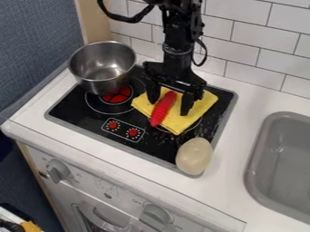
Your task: Move the red object to the bottom of the stove
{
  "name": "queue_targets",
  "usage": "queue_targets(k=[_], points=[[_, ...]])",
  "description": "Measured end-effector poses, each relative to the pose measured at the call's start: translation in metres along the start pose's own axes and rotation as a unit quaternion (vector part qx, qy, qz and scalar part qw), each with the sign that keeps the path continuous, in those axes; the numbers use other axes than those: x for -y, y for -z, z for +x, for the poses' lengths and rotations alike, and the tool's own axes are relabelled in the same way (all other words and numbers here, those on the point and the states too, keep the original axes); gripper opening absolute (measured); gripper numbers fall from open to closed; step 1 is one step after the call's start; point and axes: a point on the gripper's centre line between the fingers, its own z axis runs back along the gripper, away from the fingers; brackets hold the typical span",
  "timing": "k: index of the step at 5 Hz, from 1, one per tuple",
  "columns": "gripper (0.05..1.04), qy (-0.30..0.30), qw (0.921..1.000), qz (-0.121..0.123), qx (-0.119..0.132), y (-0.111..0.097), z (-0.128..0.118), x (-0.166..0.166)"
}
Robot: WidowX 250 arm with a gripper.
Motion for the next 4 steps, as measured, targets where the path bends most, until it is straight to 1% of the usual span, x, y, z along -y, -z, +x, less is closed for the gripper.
queue_targets(k=[1, 3, 4], points=[[0.960, -0.001, 1.0000, 0.000, -0.002, 0.0019, 0.0016, -0.0035], [0.394, 0.003, 1.0000, -0.001, -0.004, 0.0019, 0.0011, -0.0038], [0.352, 0.002, 1.0000, -0.004, -0.004, 0.0014, 0.0010, -0.0029]])
